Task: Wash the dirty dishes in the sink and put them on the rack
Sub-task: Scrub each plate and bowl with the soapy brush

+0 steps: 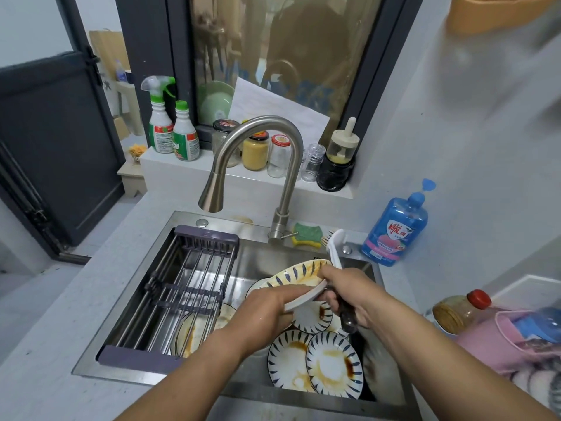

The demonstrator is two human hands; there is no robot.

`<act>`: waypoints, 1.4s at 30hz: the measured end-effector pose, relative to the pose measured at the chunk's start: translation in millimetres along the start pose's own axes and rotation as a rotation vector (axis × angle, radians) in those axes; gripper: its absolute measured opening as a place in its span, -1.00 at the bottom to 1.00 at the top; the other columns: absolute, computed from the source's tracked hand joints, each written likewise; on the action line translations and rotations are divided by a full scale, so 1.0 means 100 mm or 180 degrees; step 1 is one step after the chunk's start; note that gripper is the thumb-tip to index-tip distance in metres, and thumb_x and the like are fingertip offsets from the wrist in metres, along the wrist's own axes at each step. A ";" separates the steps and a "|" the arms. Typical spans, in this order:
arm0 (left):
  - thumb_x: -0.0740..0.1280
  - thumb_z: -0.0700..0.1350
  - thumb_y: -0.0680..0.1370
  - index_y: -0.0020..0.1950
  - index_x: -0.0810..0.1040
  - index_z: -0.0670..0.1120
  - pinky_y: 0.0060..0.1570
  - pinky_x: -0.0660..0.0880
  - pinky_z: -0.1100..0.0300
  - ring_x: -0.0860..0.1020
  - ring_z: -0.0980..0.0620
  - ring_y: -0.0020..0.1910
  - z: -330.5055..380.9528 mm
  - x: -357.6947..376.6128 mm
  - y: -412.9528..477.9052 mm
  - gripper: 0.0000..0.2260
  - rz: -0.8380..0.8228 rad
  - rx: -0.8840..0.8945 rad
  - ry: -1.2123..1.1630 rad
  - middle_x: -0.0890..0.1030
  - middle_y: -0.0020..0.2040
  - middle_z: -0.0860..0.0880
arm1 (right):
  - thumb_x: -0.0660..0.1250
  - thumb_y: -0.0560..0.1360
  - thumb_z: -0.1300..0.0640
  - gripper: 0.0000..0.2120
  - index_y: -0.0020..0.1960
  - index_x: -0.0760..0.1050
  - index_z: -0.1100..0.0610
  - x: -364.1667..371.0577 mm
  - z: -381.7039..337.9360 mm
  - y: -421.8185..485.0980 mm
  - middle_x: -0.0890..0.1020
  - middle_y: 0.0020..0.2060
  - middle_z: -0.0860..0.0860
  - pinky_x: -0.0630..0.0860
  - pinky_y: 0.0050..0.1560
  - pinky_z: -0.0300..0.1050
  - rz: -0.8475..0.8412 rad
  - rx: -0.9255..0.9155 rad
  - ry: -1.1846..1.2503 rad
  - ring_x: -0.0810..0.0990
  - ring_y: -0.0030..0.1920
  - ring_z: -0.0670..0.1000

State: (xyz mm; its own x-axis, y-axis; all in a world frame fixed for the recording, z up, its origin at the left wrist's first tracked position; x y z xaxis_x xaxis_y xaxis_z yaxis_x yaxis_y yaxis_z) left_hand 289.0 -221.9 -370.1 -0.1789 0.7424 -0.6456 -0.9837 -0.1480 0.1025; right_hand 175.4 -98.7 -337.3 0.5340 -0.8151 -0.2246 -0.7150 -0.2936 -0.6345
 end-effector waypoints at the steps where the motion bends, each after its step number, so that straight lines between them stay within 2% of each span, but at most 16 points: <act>1: 0.38 -0.29 0.47 0.34 0.48 0.42 -0.17 0.51 0.31 0.55 0.29 -0.17 -0.04 0.00 0.00 -0.33 0.0115 -0.0255 -0.0366 0.65 -0.08 0.28 | 0.34 0.62 -0.01 -0.67 0.12 0.54 0.29 -0.01 -0.04 -0.04 0.67 -0.26 0.21 0.40 -0.60 -0.26 -0.0084 -0.0097 -0.0083 0.39 -0.60 -0.08; 2: 0.38 -0.30 0.47 0.34 0.54 0.31 -0.30 0.52 0.24 0.54 0.23 -0.26 -0.11 -0.02 0.01 -0.41 0.0283 -0.0557 -0.0815 0.64 -0.15 0.17 | 0.30 0.63 -0.11 -0.66 0.12 0.53 0.17 -0.03 -0.10 -0.08 0.72 -0.21 0.23 0.41 -0.58 -0.25 -0.0176 -0.0227 -0.0215 0.41 -0.60 -0.07; 4: 0.45 -0.28 0.48 0.33 0.54 0.06 -0.40 0.50 0.26 0.59 0.09 -0.19 -0.25 -0.04 0.00 -0.53 0.0513 -0.1140 -0.1590 0.62 -0.07 0.02 | 0.17 0.66 -0.22 -0.72 0.17 0.46 -0.04 -0.13 -0.19 -0.17 0.74 -0.19 0.18 0.39 -0.54 -0.22 -0.0206 -0.0623 -0.0706 0.43 -0.57 -0.04; 7: 0.54 -0.29 0.43 0.23 0.52 -0.02 -0.23 0.61 0.20 0.61 -0.11 0.05 -0.45 -0.08 0.00 -0.57 0.0670 -0.1505 -0.2344 0.62 0.07 -0.10 | 0.10 0.67 -0.22 -0.74 0.31 0.43 -0.31 -0.30 -0.33 -0.37 0.67 -0.34 0.00 0.41 -0.48 -0.20 -0.0173 -0.1563 -0.1783 0.46 -0.51 -0.08; 9: 0.55 -0.32 0.41 0.22 0.55 -0.02 -0.03 0.64 0.02 0.63 -0.17 0.12 -0.52 -0.09 0.02 -0.55 0.0667 -0.1580 -0.2717 0.68 0.09 -0.13 | 0.06 0.65 -0.28 -0.71 0.34 0.32 -0.51 -0.30 -0.38 -0.53 0.62 -0.28 -0.12 0.53 -0.27 -0.20 -0.0251 -0.2083 -0.2921 0.55 -0.34 -0.18; 11: 0.52 -0.38 0.42 0.27 0.55 -0.07 0.09 0.61 -0.01 0.64 -0.15 0.15 -0.52 -0.08 0.05 -0.53 0.0587 -0.1573 -0.2883 0.71 0.09 -0.11 | -0.06 0.63 -0.36 -0.61 0.45 0.12 -0.54 -0.22 -0.36 -0.65 0.60 -0.16 -0.14 0.57 -0.08 -0.05 -0.0295 -0.2271 -0.4180 0.55 -0.16 -0.14; 13: 0.50 -0.41 0.43 0.27 0.56 -0.09 0.13 0.61 0.02 0.65 -0.13 0.15 -0.51 -0.07 0.06 -0.53 0.0565 -0.1543 -0.2911 0.72 0.08 -0.11 | -0.14 0.63 -0.37 -0.56 0.50 -0.03 -0.50 -0.14 -0.35 -0.71 0.60 -0.09 -0.11 0.56 -0.08 0.01 -0.0170 -0.2412 -0.4817 0.55 -0.12 -0.04; 15: 0.54 -0.34 0.41 0.28 0.56 -0.06 0.18 0.60 -0.06 0.65 -0.15 0.15 -0.51 -0.05 0.06 -0.52 0.0517 -0.1438 -0.2901 0.71 0.11 -0.12 | -0.16 0.62 -0.37 -0.56 0.50 -0.04 -0.50 -0.17 -0.43 -0.72 0.60 -0.04 -0.11 0.56 -0.11 -0.01 -0.0032 -0.2478 -0.4912 0.56 -0.11 -0.03; 18: 0.57 -0.22 0.32 0.29 0.55 -0.04 0.18 0.61 -0.12 0.65 -0.15 0.16 -0.50 -0.05 0.01 -0.44 0.0469 -0.1334 -0.2926 0.69 0.13 -0.12 | -0.11 0.65 -0.33 -0.57 0.51 0.07 -0.46 -0.39 -0.61 -0.60 0.55 -0.01 -0.14 0.56 -0.05 -0.05 0.0166 -0.2106 -0.4727 0.53 -0.05 -0.06; 21: 0.56 -0.23 0.32 0.29 0.54 -0.05 0.19 0.60 -0.16 0.65 -0.16 0.16 -0.51 -0.06 0.00 -0.44 0.0443 -0.1303 -0.2961 0.70 0.13 -0.12 | -0.06 0.67 -0.28 -0.58 0.52 0.15 -0.42 -0.46 -0.67 -0.60 0.52 -0.02 -0.24 0.55 0.08 -0.03 0.0030 -0.1950 -0.4638 0.46 -0.05 -0.13; 24: 0.53 -0.29 0.38 0.26 0.57 -0.05 0.25 0.57 -0.15 0.65 -0.15 0.17 -0.52 -0.03 0.01 -0.52 0.0381 -0.1299 -0.2831 0.71 0.11 -0.11 | -0.08 0.65 -0.33 -0.58 0.51 0.08 -0.46 -0.22 -0.59 -0.77 0.46 -0.09 -0.24 0.56 0.05 0.00 -0.0235 -0.2225 -0.4927 0.43 -0.07 -0.12; 26: 0.52 -0.32 0.41 0.25 0.57 -0.03 0.25 0.57 -0.12 0.65 -0.14 0.17 -0.53 -0.03 -0.01 -0.55 0.0411 -0.1344 -0.2789 0.71 0.11 -0.10 | -0.09 0.66 -0.32 -0.58 0.51 0.06 -0.46 -0.15 -0.57 -0.79 0.51 -0.04 -0.18 0.56 0.01 0.00 -0.0192 -0.2430 -0.5077 0.48 -0.03 -0.06; 30: 0.55 -0.30 0.42 0.24 0.56 0.03 0.09 0.65 -0.02 0.65 -0.09 0.13 -0.55 -0.12 -0.05 -0.54 0.0476 -0.1369 -0.2678 0.69 0.11 -0.07 | -0.07 0.67 -0.28 -0.58 0.53 0.12 -0.41 -0.40 -0.71 -0.60 0.58 0.13 -0.13 0.55 0.08 0.01 0.0101 -0.2081 -0.4938 0.52 0.17 -0.02; 34: 0.56 -0.29 0.38 0.31 0.55 0.00 0.19 0.61 -0.09 0.64 -0.12 0.16 -0.53 -0.13 -0.01 -0.46 0.0535 -0.1394 -0.2873 0.70 0.13 -0.08 | -0.09 0.65 -0.32 -0.59 0.49 0.02 -0.49 -0.28 -0.60 -0.75 0.55 -0.05 -0.16 0.55 -0.05 -0.04 -0.0103 -0.2302 -0.4861 0.51 -0.07 -0.08; 37: 0.53 -0.41 0.37 0.31 0.55 -0.10 0.18 0.60 -0.02 0.64 -0.13 0.15 -0.52 -0.12 0.01 -0.45 0.0791 -0.1483 -0.3104 0.70 0.10 -0.13 | -0.11 0.66 -0.32 -0.57 0.52 -0.03 -0.44 -0.02 -0.43 -0.90 0.48 -0.17 -0.13 0.49 -0.18 -0.04 -0.0222 -0.2463 -0.5157 0.56 -0.12 0.01; 42: 0.53 -0.29 0.24 0.26 0.58 -0.09 0.10 0.62 -0.07 0.67 -0.18 0.11 -0.48 -0.18 -0.01 -0.42 0.0931 -0.1442 -0.3516 0.73 0.06 -0.13 | -0.09 0.65 -0.32 -0.57 0.51 0.03 -0.46 -0.29 -0.58 -0.69 0.61 -0.02 -0.11 0.59 -0.09 -0.03 0.0255 -0.2284 -0.4892 0.59 -0.08 -0.03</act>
State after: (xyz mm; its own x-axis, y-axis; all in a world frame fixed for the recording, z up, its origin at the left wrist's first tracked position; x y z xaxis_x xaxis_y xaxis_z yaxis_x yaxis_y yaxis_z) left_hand 294.4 -266.3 -395.5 -0.5285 0.7652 0.3675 -0.8476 -0.4518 -0.2784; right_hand 182.9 -83.4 -244.1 0.0930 0.2364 -0.9672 -0.5751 -0.7802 -0.2460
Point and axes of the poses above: each hand's wrist, its own y-axis towards the middle knuckle, its own x-axis out of the palm, z = x × y, the point moved 5 cm from there along y, towards the middle knuckle
